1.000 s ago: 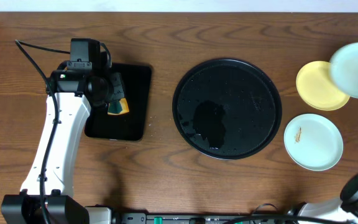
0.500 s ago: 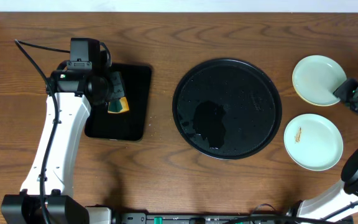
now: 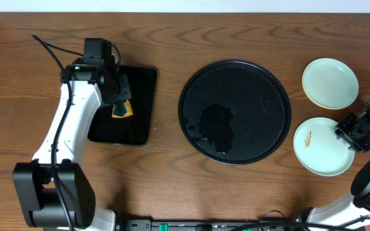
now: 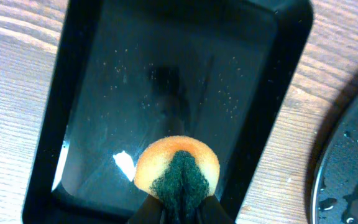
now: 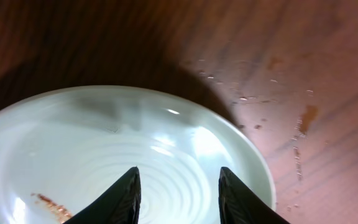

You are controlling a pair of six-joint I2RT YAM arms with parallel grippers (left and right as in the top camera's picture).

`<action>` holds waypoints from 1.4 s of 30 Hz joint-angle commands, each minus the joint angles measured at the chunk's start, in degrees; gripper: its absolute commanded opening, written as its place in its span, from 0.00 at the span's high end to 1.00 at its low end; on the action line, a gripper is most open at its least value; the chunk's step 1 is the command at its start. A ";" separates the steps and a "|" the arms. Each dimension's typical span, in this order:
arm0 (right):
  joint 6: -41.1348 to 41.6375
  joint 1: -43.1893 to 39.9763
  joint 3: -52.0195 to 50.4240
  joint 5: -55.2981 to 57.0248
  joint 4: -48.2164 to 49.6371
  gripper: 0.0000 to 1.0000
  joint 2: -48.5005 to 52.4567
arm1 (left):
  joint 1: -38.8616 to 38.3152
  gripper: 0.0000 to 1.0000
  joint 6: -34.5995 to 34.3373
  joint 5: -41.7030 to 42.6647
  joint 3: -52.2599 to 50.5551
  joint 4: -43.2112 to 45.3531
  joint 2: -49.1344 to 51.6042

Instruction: Clean dirty plates on tray and stack at the side

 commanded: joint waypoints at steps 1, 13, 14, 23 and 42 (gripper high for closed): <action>1.31 -0.17 -0.15 2.19 -0.26 0.59 -4.42 | 0.13 0.90 0.28 -0.72 -0.33 0.04 1.77; 10.95 -0.24 -10.27 5.79 -0.13 0.59 -19.85 | 0.13 0.87 0.31 -0.76 -0.33 4.28 3.78; 10.93 -0.24 -12.07 5.79 1.07 0.58 -20.68 | 0.13 0.86 0.33 -0.76 -0.33 4.96 4.00; 8.04 -0.24 -24.20 7.08 10.97 0.46 -22.62 | 0.13 0.76 0.55 -0.76 -0.33 11.30 9.25; 6.84 -7.91 -33.35 0.26 25.05 0.82 -22.62 | 0.13 0.14 0.52 -0.74 -0.33 11.61 15.39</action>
